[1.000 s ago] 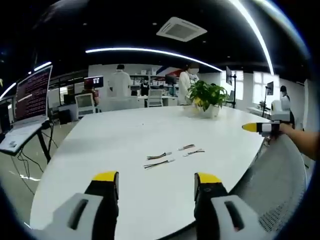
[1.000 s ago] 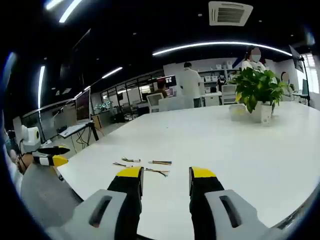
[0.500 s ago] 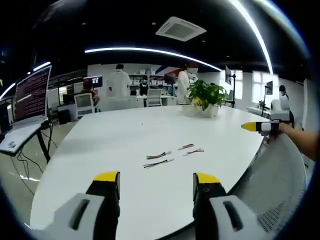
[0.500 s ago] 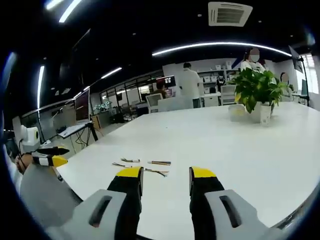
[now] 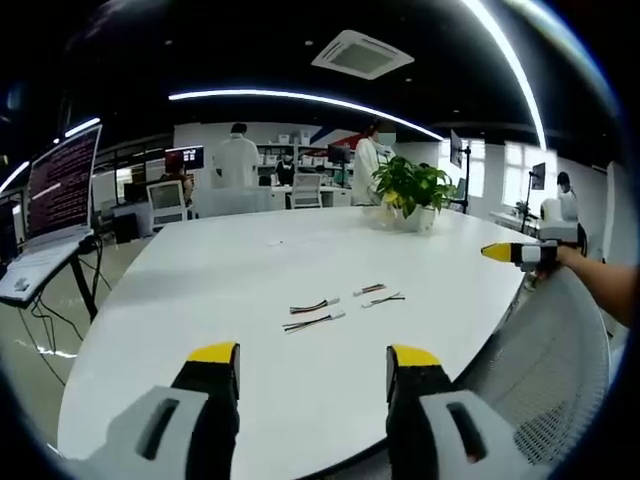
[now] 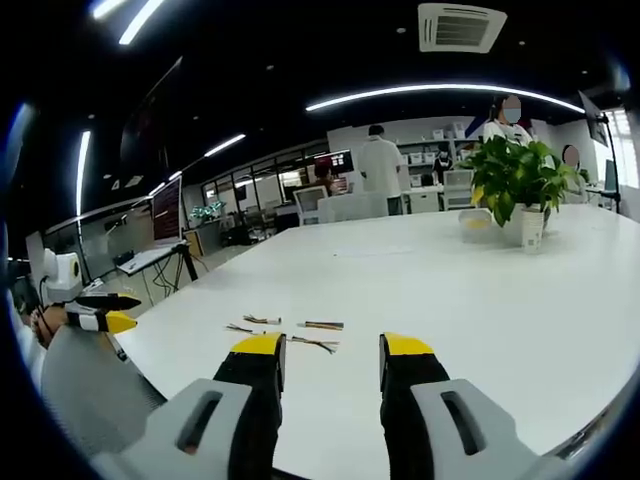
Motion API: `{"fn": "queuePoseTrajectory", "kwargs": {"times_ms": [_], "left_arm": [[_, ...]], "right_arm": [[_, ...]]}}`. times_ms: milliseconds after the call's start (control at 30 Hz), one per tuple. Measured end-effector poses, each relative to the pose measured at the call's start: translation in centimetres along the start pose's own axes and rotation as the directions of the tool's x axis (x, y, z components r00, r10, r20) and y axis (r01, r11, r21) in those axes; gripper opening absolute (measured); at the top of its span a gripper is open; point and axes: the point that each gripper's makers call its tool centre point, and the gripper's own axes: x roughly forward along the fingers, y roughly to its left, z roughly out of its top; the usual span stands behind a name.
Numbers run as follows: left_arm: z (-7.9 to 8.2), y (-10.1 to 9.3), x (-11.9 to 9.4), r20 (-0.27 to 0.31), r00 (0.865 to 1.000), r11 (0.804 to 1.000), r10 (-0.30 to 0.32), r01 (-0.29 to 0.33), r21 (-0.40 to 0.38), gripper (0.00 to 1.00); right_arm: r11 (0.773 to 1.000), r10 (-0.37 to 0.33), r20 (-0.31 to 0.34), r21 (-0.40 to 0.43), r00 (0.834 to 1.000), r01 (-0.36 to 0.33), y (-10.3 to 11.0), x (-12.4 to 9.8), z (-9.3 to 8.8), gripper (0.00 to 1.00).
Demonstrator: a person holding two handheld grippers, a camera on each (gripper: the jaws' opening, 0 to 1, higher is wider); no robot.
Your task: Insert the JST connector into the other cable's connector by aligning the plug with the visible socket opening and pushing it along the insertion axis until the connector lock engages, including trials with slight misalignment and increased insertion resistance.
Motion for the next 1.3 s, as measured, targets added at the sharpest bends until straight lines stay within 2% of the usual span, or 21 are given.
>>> {"fn": "queuePoseTrajectory", "kwargs": {"times_ms": [33,133,233,300,333,400,500,567,633,700,733,833,967,1033,1300], "left_arm": [[-0.1,-0.1,0.0,-0.006,1.000,1.000,-0.006,0.006,0.000,0.59],[-1.3,-0.8,-0.1,-0.101,0.993,0.997,-0.063,0.059,-0.040,0.67],[-1.3,-0.5,-0.3,-0.124,0.989,0.997,-0.078,0.075,-0.029,0.70],[-0.3,-0.1,-0.4,-0.111,0.991,0.997,-0.080,0.079,-0.013,0.77],[0.7,0.0,-0.5,-0.090,0.993,0.997,-0.076,0.076,-0.006,0.78],[2.4,0.2,-0.5,-0.044,0.997,0.997,-0.070,0.070,-0.012,0.80],[5.1,0.1,-0.3,0.022,0.996,0.995,-0.092,0.093,-0.035,0.81],[6.2,0.0,-0.1,0.052,0.992,0.993,-0.116,0.117,-0.031,0.83],[6.5,-0.1,0.0,0.052,0.989,0.990,-0.141,0.142,-0.018,0.82],[6.6,-0.8,0.1,0.051,0.975,0.976,-0.218,0.217,0.013,0.74],[6.7,-0.6,0.1,0.057,0.975,0.976,-0.215,0.216,0.000,0.72],[6.9,0.5,0.5,0.063,0.982,0.981,-0.179,0.182,-0.060,0.72],[7.2,1.0,1.0,0.065,0.986,0.987,-0.153,0.155,-0.029,0.71],[7.1,0.9,1.3,0.058,0.985,0.987,-0.160,0.162,-0.024,0.71],[6.2,-0.1,1.5,0.030,0.980,0.980,-0.195,0.195,-0.023,0.72]], "right_arm": [[1.000,0.005,-0.013,-0.009,1.000,-0.005,0.1,0.0,-0.1,0.39],[0.999,0.004,-0.047,-0.047,0.999,-0.006,0.4,0.1,-0.4,0.44],[0.999,0.024,-0.048,-0.044,0.999,-0.026,0.7,0.0,-0.1,0.47],[0.998,0.054,-0.047,-0.017,0.997,-0.055,1.2,-0.1,0.5,0.48],[0.998,0.062,-0.044,-0.016,0.997,-0.063,1.4,-0.2,0.9,0.48],[0.997,0.067,-0.045,-0.041,0.997,-0.069,1.6,-0.3,1.4,0.47],[0.993,0.087,-0.049,-0.076,0.995,-0.090,2.2,-0.3,2.5,0.49],[0.988,0.104,-0.045,-0.109,0.994,-0.109,2.6,-0.4,3.3,0.49],[0.987,0.113,-0.027,-0.114,0.993,-0.115,2.8,-0.5,4.2,0.50],[0.985,0.139,0.001,-0.102,0.990,-0.138,3.1,-0.7,5.0,0.53],[0.985,0.151,0.007,-0.087,0.988,-0.150,3.2,-0.8,5.3,0.52],[0.987,0.140,0.022,-0.083,0.990,-0.138,2.7,-0.9,5.9,0.45],[0.989,0.133,0.044,-0.076,0.990,-0.129,2.3,-0.8,6.4,0.44],[0.989,0.134,0.050,-0.074,0.990,-0.130,2.2,-0.8,6.4,0.41],[0.989,0.134,0.021,-0.064,0.991,-0.132,2.2,-0.3,5.4,0.40]]}}
